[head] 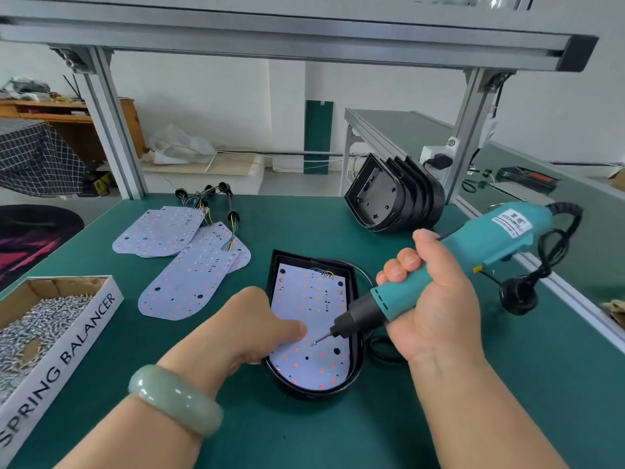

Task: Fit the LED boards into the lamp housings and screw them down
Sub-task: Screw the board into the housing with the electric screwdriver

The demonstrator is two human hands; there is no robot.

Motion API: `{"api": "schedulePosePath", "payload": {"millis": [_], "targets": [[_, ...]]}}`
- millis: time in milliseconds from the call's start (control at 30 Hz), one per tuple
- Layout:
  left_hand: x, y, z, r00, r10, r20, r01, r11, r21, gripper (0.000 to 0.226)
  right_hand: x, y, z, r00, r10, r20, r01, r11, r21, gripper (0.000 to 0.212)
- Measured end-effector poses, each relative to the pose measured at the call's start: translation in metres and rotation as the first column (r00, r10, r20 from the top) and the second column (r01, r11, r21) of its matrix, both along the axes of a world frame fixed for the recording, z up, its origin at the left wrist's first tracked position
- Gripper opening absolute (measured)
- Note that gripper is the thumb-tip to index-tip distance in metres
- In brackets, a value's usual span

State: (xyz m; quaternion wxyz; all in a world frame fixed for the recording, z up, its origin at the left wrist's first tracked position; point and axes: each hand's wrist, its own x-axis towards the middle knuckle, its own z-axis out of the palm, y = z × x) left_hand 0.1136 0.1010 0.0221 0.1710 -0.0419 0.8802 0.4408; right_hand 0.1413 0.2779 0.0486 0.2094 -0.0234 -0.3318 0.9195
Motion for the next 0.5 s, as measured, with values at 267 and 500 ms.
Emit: {"api": "schedulePosePath", "payload": {"millis": [267, 500], "targets": [[0.000, 0.002, 0.002, 0.997, -0.032, -0.071, 0.028, 0.998, -0.050, 0.021, 0.001, -0.009, -0.002, 0.998, 0.047, -0.042, -0.041, 0.990, 0.136, 0.030], [0.002, 0.004, 0.003, 0.994, -0.017, -0.108, 0.010, 0.998, -0.065, 0.026, 0.001, -0.013, -0.003, 0.996, 0.052, -0.074, -0.030, 0.963, 0.268, 0.019]]}}
